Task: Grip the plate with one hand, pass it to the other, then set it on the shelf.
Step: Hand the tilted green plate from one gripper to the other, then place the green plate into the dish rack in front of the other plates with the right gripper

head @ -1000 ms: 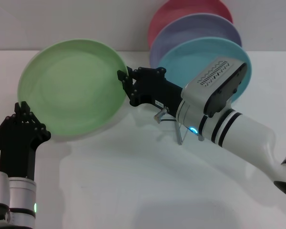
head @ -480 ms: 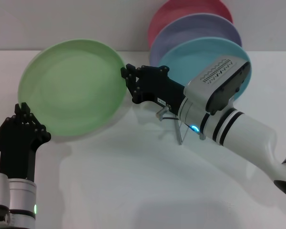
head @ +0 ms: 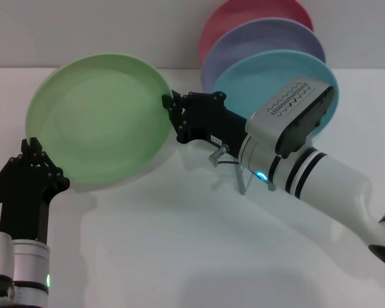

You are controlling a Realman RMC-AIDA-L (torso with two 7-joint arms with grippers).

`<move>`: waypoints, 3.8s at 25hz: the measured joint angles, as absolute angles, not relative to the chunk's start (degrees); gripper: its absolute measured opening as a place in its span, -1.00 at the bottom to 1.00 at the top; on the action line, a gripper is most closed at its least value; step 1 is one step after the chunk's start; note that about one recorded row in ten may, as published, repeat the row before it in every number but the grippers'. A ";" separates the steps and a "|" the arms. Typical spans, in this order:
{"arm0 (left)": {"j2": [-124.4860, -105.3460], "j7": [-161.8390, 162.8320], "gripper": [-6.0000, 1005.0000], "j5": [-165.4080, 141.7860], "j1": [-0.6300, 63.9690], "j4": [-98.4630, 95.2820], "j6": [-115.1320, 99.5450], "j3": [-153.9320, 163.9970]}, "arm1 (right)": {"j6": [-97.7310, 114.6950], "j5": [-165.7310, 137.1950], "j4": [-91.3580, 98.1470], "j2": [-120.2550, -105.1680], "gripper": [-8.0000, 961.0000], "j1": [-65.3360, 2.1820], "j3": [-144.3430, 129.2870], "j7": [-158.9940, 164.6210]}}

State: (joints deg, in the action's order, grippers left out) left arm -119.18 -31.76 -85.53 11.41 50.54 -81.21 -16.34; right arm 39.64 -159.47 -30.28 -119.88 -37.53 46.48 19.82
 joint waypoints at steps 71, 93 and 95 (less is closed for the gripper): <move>-118.54 -15.71 -0.53 -98.46 8.35 43.26 -85.10 -16.85 | 41.88 -157.67 -29.17 -119.88 -0.94 -37.87 48.84 14.58; -118.32 6.65 0.22 -99.13 11.42 23.94 -90.51 -22.20 | 64.17 -156.92 -53.50 -118.90 -0.94 -11.09 50.80 -20.25; -118.29 7.37 0.26 -99.13 11.90 23.19 -89.03 -22.80 | 66.94 -156.91 -53.72 -118.96 -0.94 -8.83 50.75 -20.76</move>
